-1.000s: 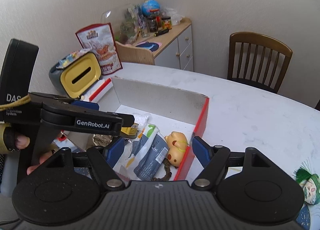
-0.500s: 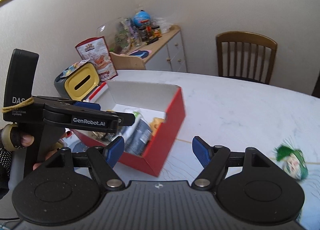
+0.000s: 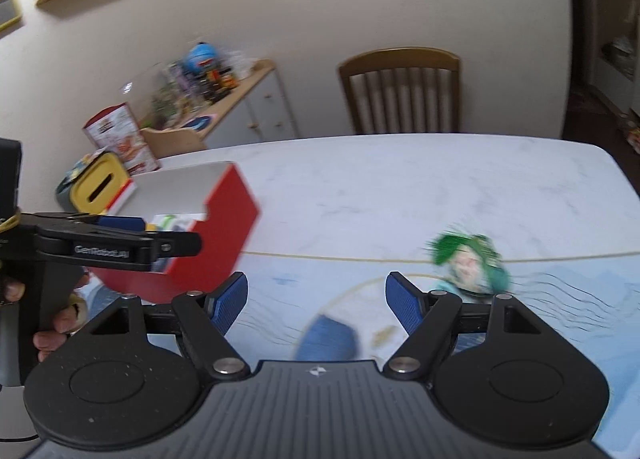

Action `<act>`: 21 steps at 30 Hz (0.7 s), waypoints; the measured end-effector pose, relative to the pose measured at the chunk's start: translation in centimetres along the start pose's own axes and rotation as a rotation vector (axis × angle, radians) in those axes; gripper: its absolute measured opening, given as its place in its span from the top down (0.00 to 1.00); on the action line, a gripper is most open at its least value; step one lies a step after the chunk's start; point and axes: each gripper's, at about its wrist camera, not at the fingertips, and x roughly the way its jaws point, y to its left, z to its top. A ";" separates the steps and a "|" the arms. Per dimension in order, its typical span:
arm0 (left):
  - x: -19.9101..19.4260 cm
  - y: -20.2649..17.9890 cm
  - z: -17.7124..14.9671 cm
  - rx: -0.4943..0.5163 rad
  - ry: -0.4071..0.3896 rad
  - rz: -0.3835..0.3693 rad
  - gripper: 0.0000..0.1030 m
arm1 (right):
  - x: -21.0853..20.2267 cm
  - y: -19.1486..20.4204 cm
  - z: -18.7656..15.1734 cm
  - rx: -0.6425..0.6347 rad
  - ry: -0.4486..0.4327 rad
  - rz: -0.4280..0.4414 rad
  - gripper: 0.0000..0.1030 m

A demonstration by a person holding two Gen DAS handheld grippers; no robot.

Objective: Organize objects
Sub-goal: 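Move both tools back from the box toward the green-haired plush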

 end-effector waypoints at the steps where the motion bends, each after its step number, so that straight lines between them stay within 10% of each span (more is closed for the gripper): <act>1: 0.2 -0.7 -0.1 0.006 0.002 -0.006 0.01 | -0.2 -0.8 -0.1 0.005 -0.001 -0.013 0.26; 21: 6.4 -11.2 -1.6 0.080 0.036 -0.089 0.00 | 1.2 -13.1 -0.1 0.076 0.056 -0.135 0.26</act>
